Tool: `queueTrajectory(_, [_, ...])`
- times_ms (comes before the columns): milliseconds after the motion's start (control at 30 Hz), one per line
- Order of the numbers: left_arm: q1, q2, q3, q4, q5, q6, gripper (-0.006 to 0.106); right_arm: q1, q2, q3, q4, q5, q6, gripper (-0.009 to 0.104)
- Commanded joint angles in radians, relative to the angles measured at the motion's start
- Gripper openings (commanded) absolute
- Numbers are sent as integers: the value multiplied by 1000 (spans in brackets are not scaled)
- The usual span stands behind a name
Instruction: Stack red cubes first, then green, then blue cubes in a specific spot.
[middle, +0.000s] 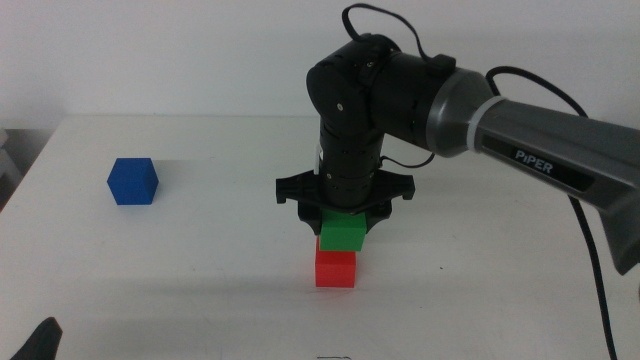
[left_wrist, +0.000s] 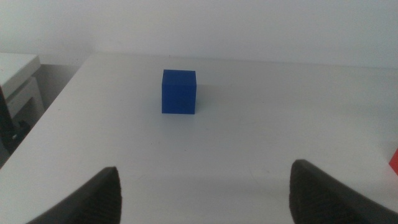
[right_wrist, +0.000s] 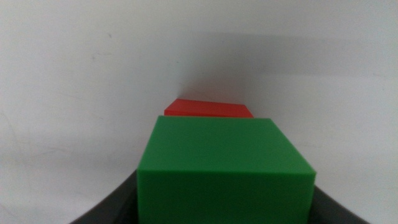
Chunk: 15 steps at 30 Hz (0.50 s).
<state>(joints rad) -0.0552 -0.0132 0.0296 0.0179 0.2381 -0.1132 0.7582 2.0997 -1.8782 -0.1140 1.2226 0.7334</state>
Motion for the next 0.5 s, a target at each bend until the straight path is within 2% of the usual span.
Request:
queueTrajectory(0, [-1, -21, -4, -3, -73, -13, 91, -3, -54, -33, -27, 65, 5, 2])
queueTrajectory(433, [-1, -21, -4, -3, -73, -13, 91, -3, -24, -33, -22, 42, 1, 2])
queueTrajectory(467, [-1, -21, -4, -3, -73, -13, 91, -3, -24, -33, -6, 23, 1, 2])
